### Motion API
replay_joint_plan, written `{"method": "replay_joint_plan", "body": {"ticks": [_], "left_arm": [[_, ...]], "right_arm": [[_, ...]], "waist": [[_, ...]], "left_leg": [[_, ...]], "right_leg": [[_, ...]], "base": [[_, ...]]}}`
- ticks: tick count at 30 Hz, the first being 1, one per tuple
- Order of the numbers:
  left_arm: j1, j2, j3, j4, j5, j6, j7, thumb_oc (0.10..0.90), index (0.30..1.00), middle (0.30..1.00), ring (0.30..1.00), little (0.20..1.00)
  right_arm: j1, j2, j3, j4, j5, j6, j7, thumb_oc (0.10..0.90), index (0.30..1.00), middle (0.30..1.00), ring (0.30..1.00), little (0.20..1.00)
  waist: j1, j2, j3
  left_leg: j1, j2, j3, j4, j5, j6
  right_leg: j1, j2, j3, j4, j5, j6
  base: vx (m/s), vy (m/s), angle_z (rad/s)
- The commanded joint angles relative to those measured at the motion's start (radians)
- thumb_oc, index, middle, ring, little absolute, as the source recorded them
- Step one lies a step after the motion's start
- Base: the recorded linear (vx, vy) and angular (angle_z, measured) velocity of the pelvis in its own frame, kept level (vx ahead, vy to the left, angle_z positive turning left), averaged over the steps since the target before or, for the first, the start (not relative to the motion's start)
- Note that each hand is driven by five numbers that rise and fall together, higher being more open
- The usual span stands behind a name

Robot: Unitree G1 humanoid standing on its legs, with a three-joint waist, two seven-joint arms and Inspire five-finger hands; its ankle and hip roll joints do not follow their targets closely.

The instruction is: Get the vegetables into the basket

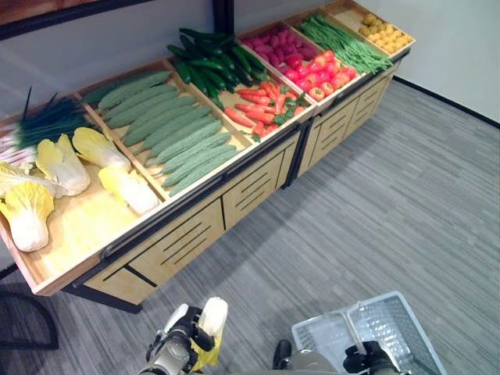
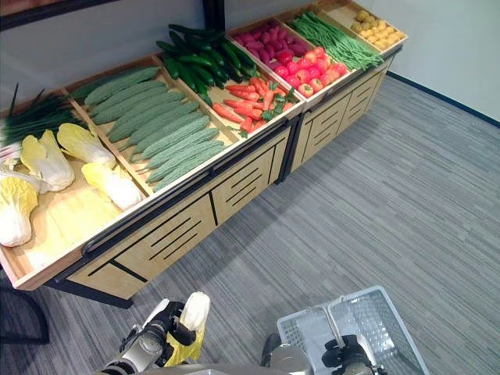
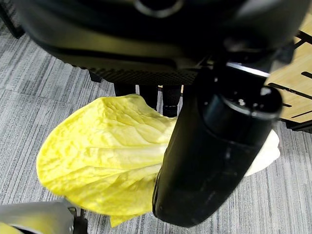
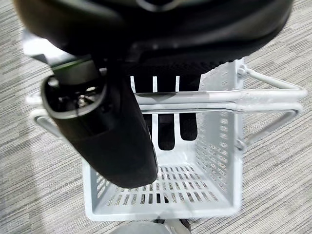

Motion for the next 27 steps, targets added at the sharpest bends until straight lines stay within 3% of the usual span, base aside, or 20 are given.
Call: {"method": "replay_joint_plan", "body": {"ticks": [1,2,4,5,6,7,8,9,10,14,18,21,22,23,24,27], "left_arm": [[-0.051,0.03,-0.001,-0.071,-0.02,-0.04,0.029,0.4,0.3,0.3,0.3,0.3],[-0.049,0.028,-0.003,-0.08,-0.027,-0.044,0.034,0.4,0.3,0.3,0.3,0.3],[-0.043,0.023,-0.008,-0.086,-0.039,-0.047,0.037,0.4,0.3,0.3,0.3,0.3],[-0.043,0.023,-0.008,-0.085,-0.039,-0.047,0.037,0.4,0.3,0.3,0.3,0.3],[-0.039,0.02,-0.007,-0.083,-0.061,-0.055,0.051,0.4,0.3,0.3,0.3,0.3],[-0.04,0.02,-0.007,-0.083,-0.061,-0.055,0.051,0.4,0.3,0.3,0.3,0.3],[-0.044,0.018,-0.014,-0.085,-0.073,-0.057,0.058,0.4,0.3,0.3,0.3,0.3],[-0.044,0.018,-0.014,-0.085,-0.073,-0.058,0.058,0.4,0.3,0.3,0.3,0.3],[-0.039,0.023,-0.021,-0.101,-0.085,-0.057,0.056,0.4,0.3,0.3,0.3,0.3],[-0.035,0.033,-0.027,-0.124,-0.086,-0.061,0.051,0.4,0.3,0.3,0.3,0.3],[-0.05,0.069,-0.039,-0.157,-0.077,-0.066,0.044,0.4,0.3,0.3,0.3,0.3],[-0.061,0.085,-0.039,-0.178,-0.075,-0.065,0.044,0.4,0.3,0.3,0.3,0.3],[-0.07,0.098,-0.034,-0.188,-0.074,-0.065,0.048,0.4,0.3,0.3,0.3,0.3],[-0.071,0.098,-0.033,-0.187,-0.074,-0.065,0.048,0.4,0.3,0.3,0.3,0.3],[-0.071,0.105,-0.029,-0.185,-0.074,-0.067,0.05,0.4,0.3,0.3,0.3,0.3],[-0.075,0.113,-0.023,-0.185,-0.075,-0.067,0.052,0.4,0.3,0.3,0.3,0.3]], "right_arm": [[-0.051,-0.023,0.027,0.005,-0.02,-0.028,-0.009,0.4,0.3,0.3,0.3,0.3],[-0.06,-0.029,0.036,0.003,-0.026,-0.029,-0.009,0.4,0.3,0.3,0.3,0.3],[-0.074,-0.03,0.055,0.01,-0.032,-0.03,-0.004,0.4,0.3,0.3,0.3,0.3],[-0.075,-0.03,0.055,0.01,-0.032,-0.03,-0.004,0.4,0.3,0.3,0.3,0.3],[-0.085,-0.03,0.072,0.012,-0.035,-0.03,-0.005,0.4,0.3,0.3,0.3,0.3],[-0.085,-0.03,0.072,0.012,-0.035,-0.03,-0.005,0.4,0.3,0.3,0.3,0.3],[-0.097,-0.032,0.081,0.012,-0.036,-0.03,-0.007,0.4,0.3,0.3,0.3,0.3],[-0.097,-0.032,0.08,0.012,-0.036,-0.03,-0.007,0.4,0.3,0.3,0.3,0.3],[-0.111,-0.036,0.089,0.008,-0.037,-0.03,-0.005,0.4,0.3,0.3,0.3,0.3],[-0.106,-0.03,0.083,0.005,-0.036,-0.024,-0.002,0.4,0.3,0.3,0.3,0.3],[-0.122,-0.025,0.063,-0.014,-0.026,-0.018,0.001,0.4,0.3,0.3,0.3,0.3],[-0.137,-0.023,0.063,-0.029,-0.025,-0.017,-0.002,0.4,0.3,0.3,0.3,0.3],[-0.152,-0.022,0.055,-0.05,-0.018,-0.019,-0.004,0.4,0.3,0.3,0.3,0.3],[-0.153,-0.021,0.055,-0.051,-0.018,-0.018,-0.004,0.4,0.3,0.3,0.3,0.3],[-0.162,-0.019,0.054,-0.065,-0.015,-0.019,-0.005,0.4,0.3,0.3,0.3,0.3],[-0.171,-0.015,0.057,-0.078,-0.013,-0.02,-0.006,0.4,0.3,0.3,0.3,0.3]], "waist": [[0.0,-0.056,0.049],[0.017,-0.058,0.062],[0.04,-0.065,0.065],[0.04,-0.066,0.063],[0.076,-0.067,0.064],[0.075,-0.067,0.062],[0.093,-0.067,0.064],[0.093,-0.067,0.065],[0.1,-0.062,0.068],[0.089,-0.055,0.059],[0.059,-0.068,0.064],[0.056,-0.076,0.068],[0.045,-0.084,0.078],[0.048,-0.085,0.077],[0.042,-0.089,0.081],[0.046,-0.089,0.082]], "left_leg": [[-0.087,0.055,-0.124,0.108,0.081,-0.11],[-0.114,0.038,-0.205,0.134,0.098,-0.099],[-0.131,-0.044,-0.4,0.08,0.025,-0.071],[-0.132,-0.046,-0.399,0.076,0.029,-0.068],[-0.134,-0.078,-0.592,-0.014,0.002,-0.058],[-0.136,-0.079,-0.592,-0.017,0.006,-0.058],[-0.154,-0.085,-0.718,-0.061,0.021,-0.065],[-0.151,-0.085,-0.718,-0.063,0.021,-0.065],[-0.138,-0.108,-0.814,-0.087,-0.002,-0.059],[-0.092,-0.13,-0.762,-0.115,-0.022,-0.051],[-0.092,-0.206,-0.683,-0.082,-0.072,-0.006],[-0.097,-0.23,-0.657,-0.073,-0.089,0.011],[-0.098,-0.249,-0.625,-0.074,-0.099,0.024],[-0.098,-0.249,-0.622,-0.074,-0.1,0.024],[-0.093,-0.252,-0.584,-0.081,-0.099,0.025],[-0.081,-0.248,-0.54,-0.096,-0.096,0.029]], "right_leg": [[0.187,-0.036,0.102,-0.154,-0.018,0.085],[0.173,-0.029,0.111,-0.155,-0.003,0.076],[0.158,-0.028,0.165,-0.164,0.006,0.085],[0.154,-0.03,0.165,-0.164,0.008,0.085],[0.152,-0.023,0.241,-0.172,0.011,0.099],[0.149,-0.023,0.241,-0.172,0.013,0.099],[0.14,-0.023,0.295,-0.174,0.019,0.111],[0.142,-0.023,0.295,-0.174,0.018,0.111],[0.128,-0.025,0.359,-0.171,0.022,0.122],[0.106,-0.055,0.406,-0.17,0.039,0.139],[0.044,-0.12,0.495,-0.148,0.074,0.177],[0.006,-0.135,0.53,-0.135,0.101,0.189],[-0.036,-0.148,0.549,-0.131,0.155,0.209],[-0.038,-0.148,0.552,-0.131,0.156,0.21],[-0.066,-0.153,0.551,-0.138,0.218,0.22],[-0.097,-0.162,0.527,-0.135,0.265,0.22]], "base": [[-0.07,-0.069,-0.34],[-0.09,-0.006,-0.37],[-0.04,0.033,-0.6],[0.11,0.104,-1.12],[0.09,0.088,-1.03],[0.14,0.176,-1.14],[0.05,0.092,-0.95],[0.1,0.182,-1.35],[0.05,0.09,-1.03],[0.05,0.255,-1.07],[0.03,0.294,-0.4],[-0.05,0.235,-0.75],[-0.04,0.117,-0.51],[-0.07,0.182,-0.63],[-0.04,0.07,-0.5],[-0.03,0.105,-0.76]]}}
